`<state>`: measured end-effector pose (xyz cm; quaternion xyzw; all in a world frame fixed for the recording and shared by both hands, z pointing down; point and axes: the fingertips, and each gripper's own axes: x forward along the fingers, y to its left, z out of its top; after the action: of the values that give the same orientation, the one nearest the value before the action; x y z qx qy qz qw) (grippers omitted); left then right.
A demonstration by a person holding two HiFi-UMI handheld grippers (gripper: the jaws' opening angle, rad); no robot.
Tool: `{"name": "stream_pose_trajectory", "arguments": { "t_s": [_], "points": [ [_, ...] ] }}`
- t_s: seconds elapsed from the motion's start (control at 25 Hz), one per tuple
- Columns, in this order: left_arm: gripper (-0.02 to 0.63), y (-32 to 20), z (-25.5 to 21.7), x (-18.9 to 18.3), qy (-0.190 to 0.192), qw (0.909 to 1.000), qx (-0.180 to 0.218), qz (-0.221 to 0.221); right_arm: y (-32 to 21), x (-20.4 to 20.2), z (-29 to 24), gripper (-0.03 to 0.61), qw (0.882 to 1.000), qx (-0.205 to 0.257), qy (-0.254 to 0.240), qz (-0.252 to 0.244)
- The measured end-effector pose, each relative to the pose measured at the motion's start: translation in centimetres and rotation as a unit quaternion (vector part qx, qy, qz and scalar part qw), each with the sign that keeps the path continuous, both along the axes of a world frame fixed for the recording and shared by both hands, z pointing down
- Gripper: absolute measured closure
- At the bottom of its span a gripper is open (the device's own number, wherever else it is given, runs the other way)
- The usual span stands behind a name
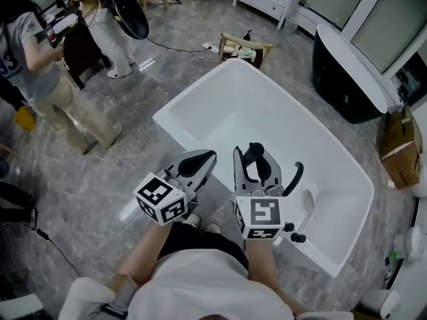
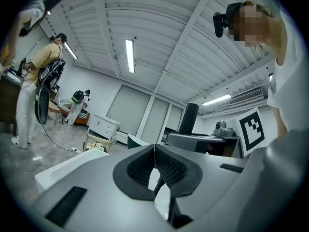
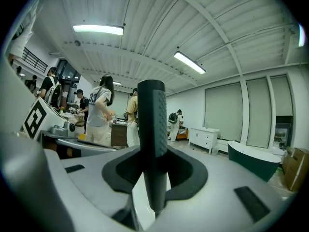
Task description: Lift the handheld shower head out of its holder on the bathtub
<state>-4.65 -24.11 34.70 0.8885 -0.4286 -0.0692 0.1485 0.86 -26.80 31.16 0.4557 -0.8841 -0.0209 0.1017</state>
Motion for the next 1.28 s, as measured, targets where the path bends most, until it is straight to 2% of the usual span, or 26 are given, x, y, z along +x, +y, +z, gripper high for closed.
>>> {"name": "stream_pose_trajectory", "arguments": {
  "t_s": [0.32,0.76,1.12,1.28],
  "points": [
    [0.603,0.3,-1.2,-5.0,0.006,0.9982,0.01,-0.058,0.0,-5.1,-1.7,0.448,0.998,0.017,0.001,-0.057],
    [0.603,1.3,-2.1,-11.4,0.001,0.9911,0.025,-0.131,1.0,-11.7,-3.0,0.449,0.99,0.041,0.006,-0.131],
    [0.603,3.9,-1.8,-17.1,-0.005,0.9795,0.035,-0.198,3.1,-17.7,-2.8,0.451,0.979,0.055,0.006,-0.197],
    [0.603,5.6,-1.9,-19.9,-0.006,0.9709,0.038,-0.236,4.6,-20.8,-3.0,0.451,0.97,0.061,0.003,-0.234]
  ]
}}
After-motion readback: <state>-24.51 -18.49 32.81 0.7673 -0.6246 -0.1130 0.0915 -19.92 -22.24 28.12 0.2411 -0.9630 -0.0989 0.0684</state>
